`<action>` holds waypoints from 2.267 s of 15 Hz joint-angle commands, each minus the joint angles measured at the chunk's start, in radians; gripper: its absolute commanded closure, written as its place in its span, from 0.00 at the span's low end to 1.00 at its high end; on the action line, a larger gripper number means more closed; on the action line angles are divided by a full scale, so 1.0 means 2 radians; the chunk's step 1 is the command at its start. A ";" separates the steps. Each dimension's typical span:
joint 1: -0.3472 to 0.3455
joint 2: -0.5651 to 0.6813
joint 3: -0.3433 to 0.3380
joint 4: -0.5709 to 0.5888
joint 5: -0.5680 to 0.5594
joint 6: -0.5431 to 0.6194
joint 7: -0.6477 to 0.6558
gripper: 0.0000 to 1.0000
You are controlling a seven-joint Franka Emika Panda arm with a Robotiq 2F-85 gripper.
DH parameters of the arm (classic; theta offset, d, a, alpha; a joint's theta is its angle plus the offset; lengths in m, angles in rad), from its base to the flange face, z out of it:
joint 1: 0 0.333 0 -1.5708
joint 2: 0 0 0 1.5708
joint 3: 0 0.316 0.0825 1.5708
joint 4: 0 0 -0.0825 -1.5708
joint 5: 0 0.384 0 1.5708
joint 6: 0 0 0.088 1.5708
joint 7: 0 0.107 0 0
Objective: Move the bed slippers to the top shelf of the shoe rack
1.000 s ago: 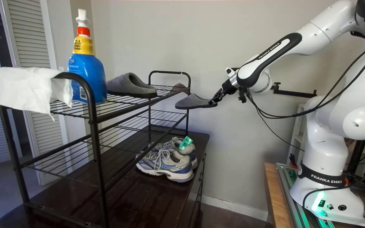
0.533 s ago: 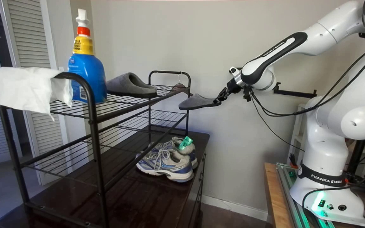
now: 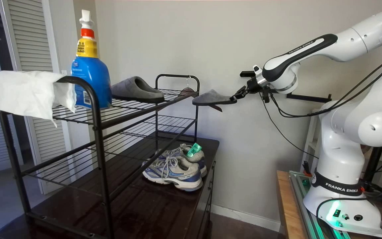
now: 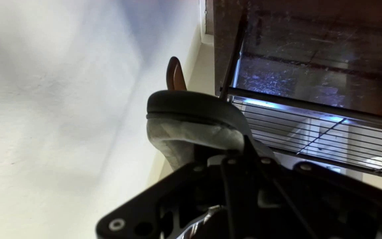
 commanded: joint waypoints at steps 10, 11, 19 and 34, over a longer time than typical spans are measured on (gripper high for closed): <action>-0.068 -0.173 -0.037 0.002 -0.101 -0.068 -0.001 0.99; -0.076 -0.169 -0.026 0.005 -0.100 -0.079 0.002 0.99; -0.125 -0.172 0.092 0.008 -0.091 -0.108 0.027 0.99; -0.218 -0.124 0.489 0.006 -0.079 -0.062 0.393 0.99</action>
